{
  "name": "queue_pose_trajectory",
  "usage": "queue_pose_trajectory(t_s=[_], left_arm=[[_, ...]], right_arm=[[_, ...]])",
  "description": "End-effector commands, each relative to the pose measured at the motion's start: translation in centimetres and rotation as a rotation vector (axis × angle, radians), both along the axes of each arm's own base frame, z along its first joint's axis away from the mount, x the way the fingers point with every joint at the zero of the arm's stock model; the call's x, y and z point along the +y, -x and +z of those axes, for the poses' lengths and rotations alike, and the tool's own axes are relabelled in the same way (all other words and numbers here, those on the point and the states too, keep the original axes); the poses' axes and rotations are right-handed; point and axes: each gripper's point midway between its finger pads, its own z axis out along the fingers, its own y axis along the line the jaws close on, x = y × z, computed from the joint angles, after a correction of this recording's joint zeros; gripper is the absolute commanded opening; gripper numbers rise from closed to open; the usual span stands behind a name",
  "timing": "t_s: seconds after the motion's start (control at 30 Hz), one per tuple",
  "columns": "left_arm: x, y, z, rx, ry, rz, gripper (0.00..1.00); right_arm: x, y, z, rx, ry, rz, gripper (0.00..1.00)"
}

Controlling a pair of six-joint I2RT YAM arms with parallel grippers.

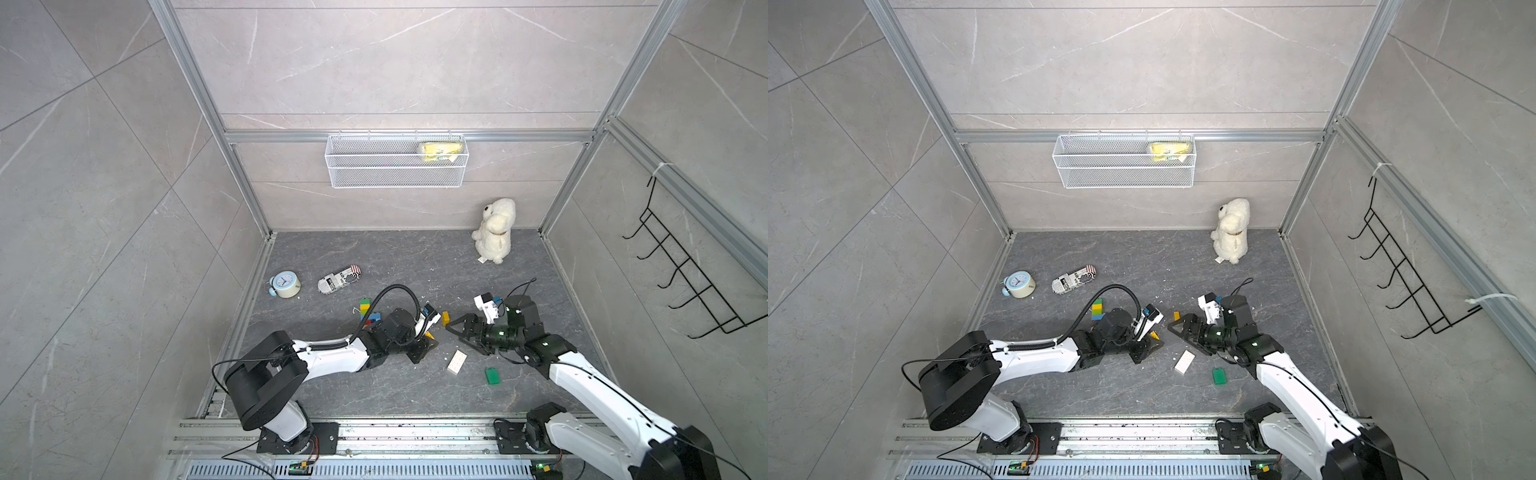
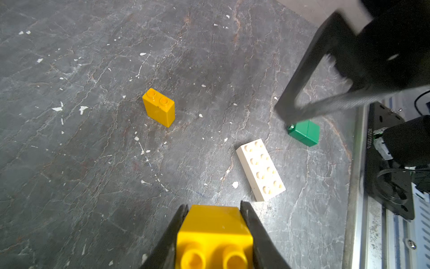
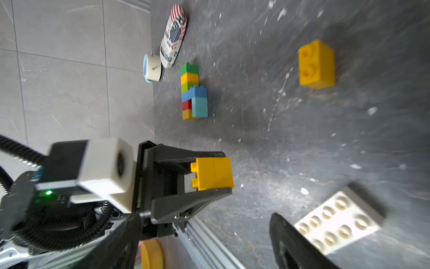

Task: Assemble the letter h with lego
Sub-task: Adjust the lego brick at the center of the board.

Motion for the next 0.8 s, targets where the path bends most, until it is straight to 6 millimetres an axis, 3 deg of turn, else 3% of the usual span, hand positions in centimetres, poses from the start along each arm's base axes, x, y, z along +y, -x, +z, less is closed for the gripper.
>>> queue_pose_trajectory(t_s=[0.0,0.33,0.53,0.77], left_arm=[[-0.4,-1.0,-1.1,-0.031,-0.052,0.002,0.22],[-1.0,-2.2,-4.4,-0.010,-0.142,0.017,0.22],[-0.9,-2.8,-5.3,-0.008,-0.187,0.038,0.42],[-0.7,-3.1,-5.0,-0.017,-0.200,0.052,0.53]], right_arm=[[-4.0,0.0,-2.9,0.001,0.230,-0.124,0.89],[-5.4,-0.2,-6.6,-0.021,0.309,-0.166,0.89],[-5.8,-0.4,-8.2,-0.014,0.343,-0.171,0.89],[-6.0,-0.4,-9.0,0.002,0.365,-0.171,0.89]])
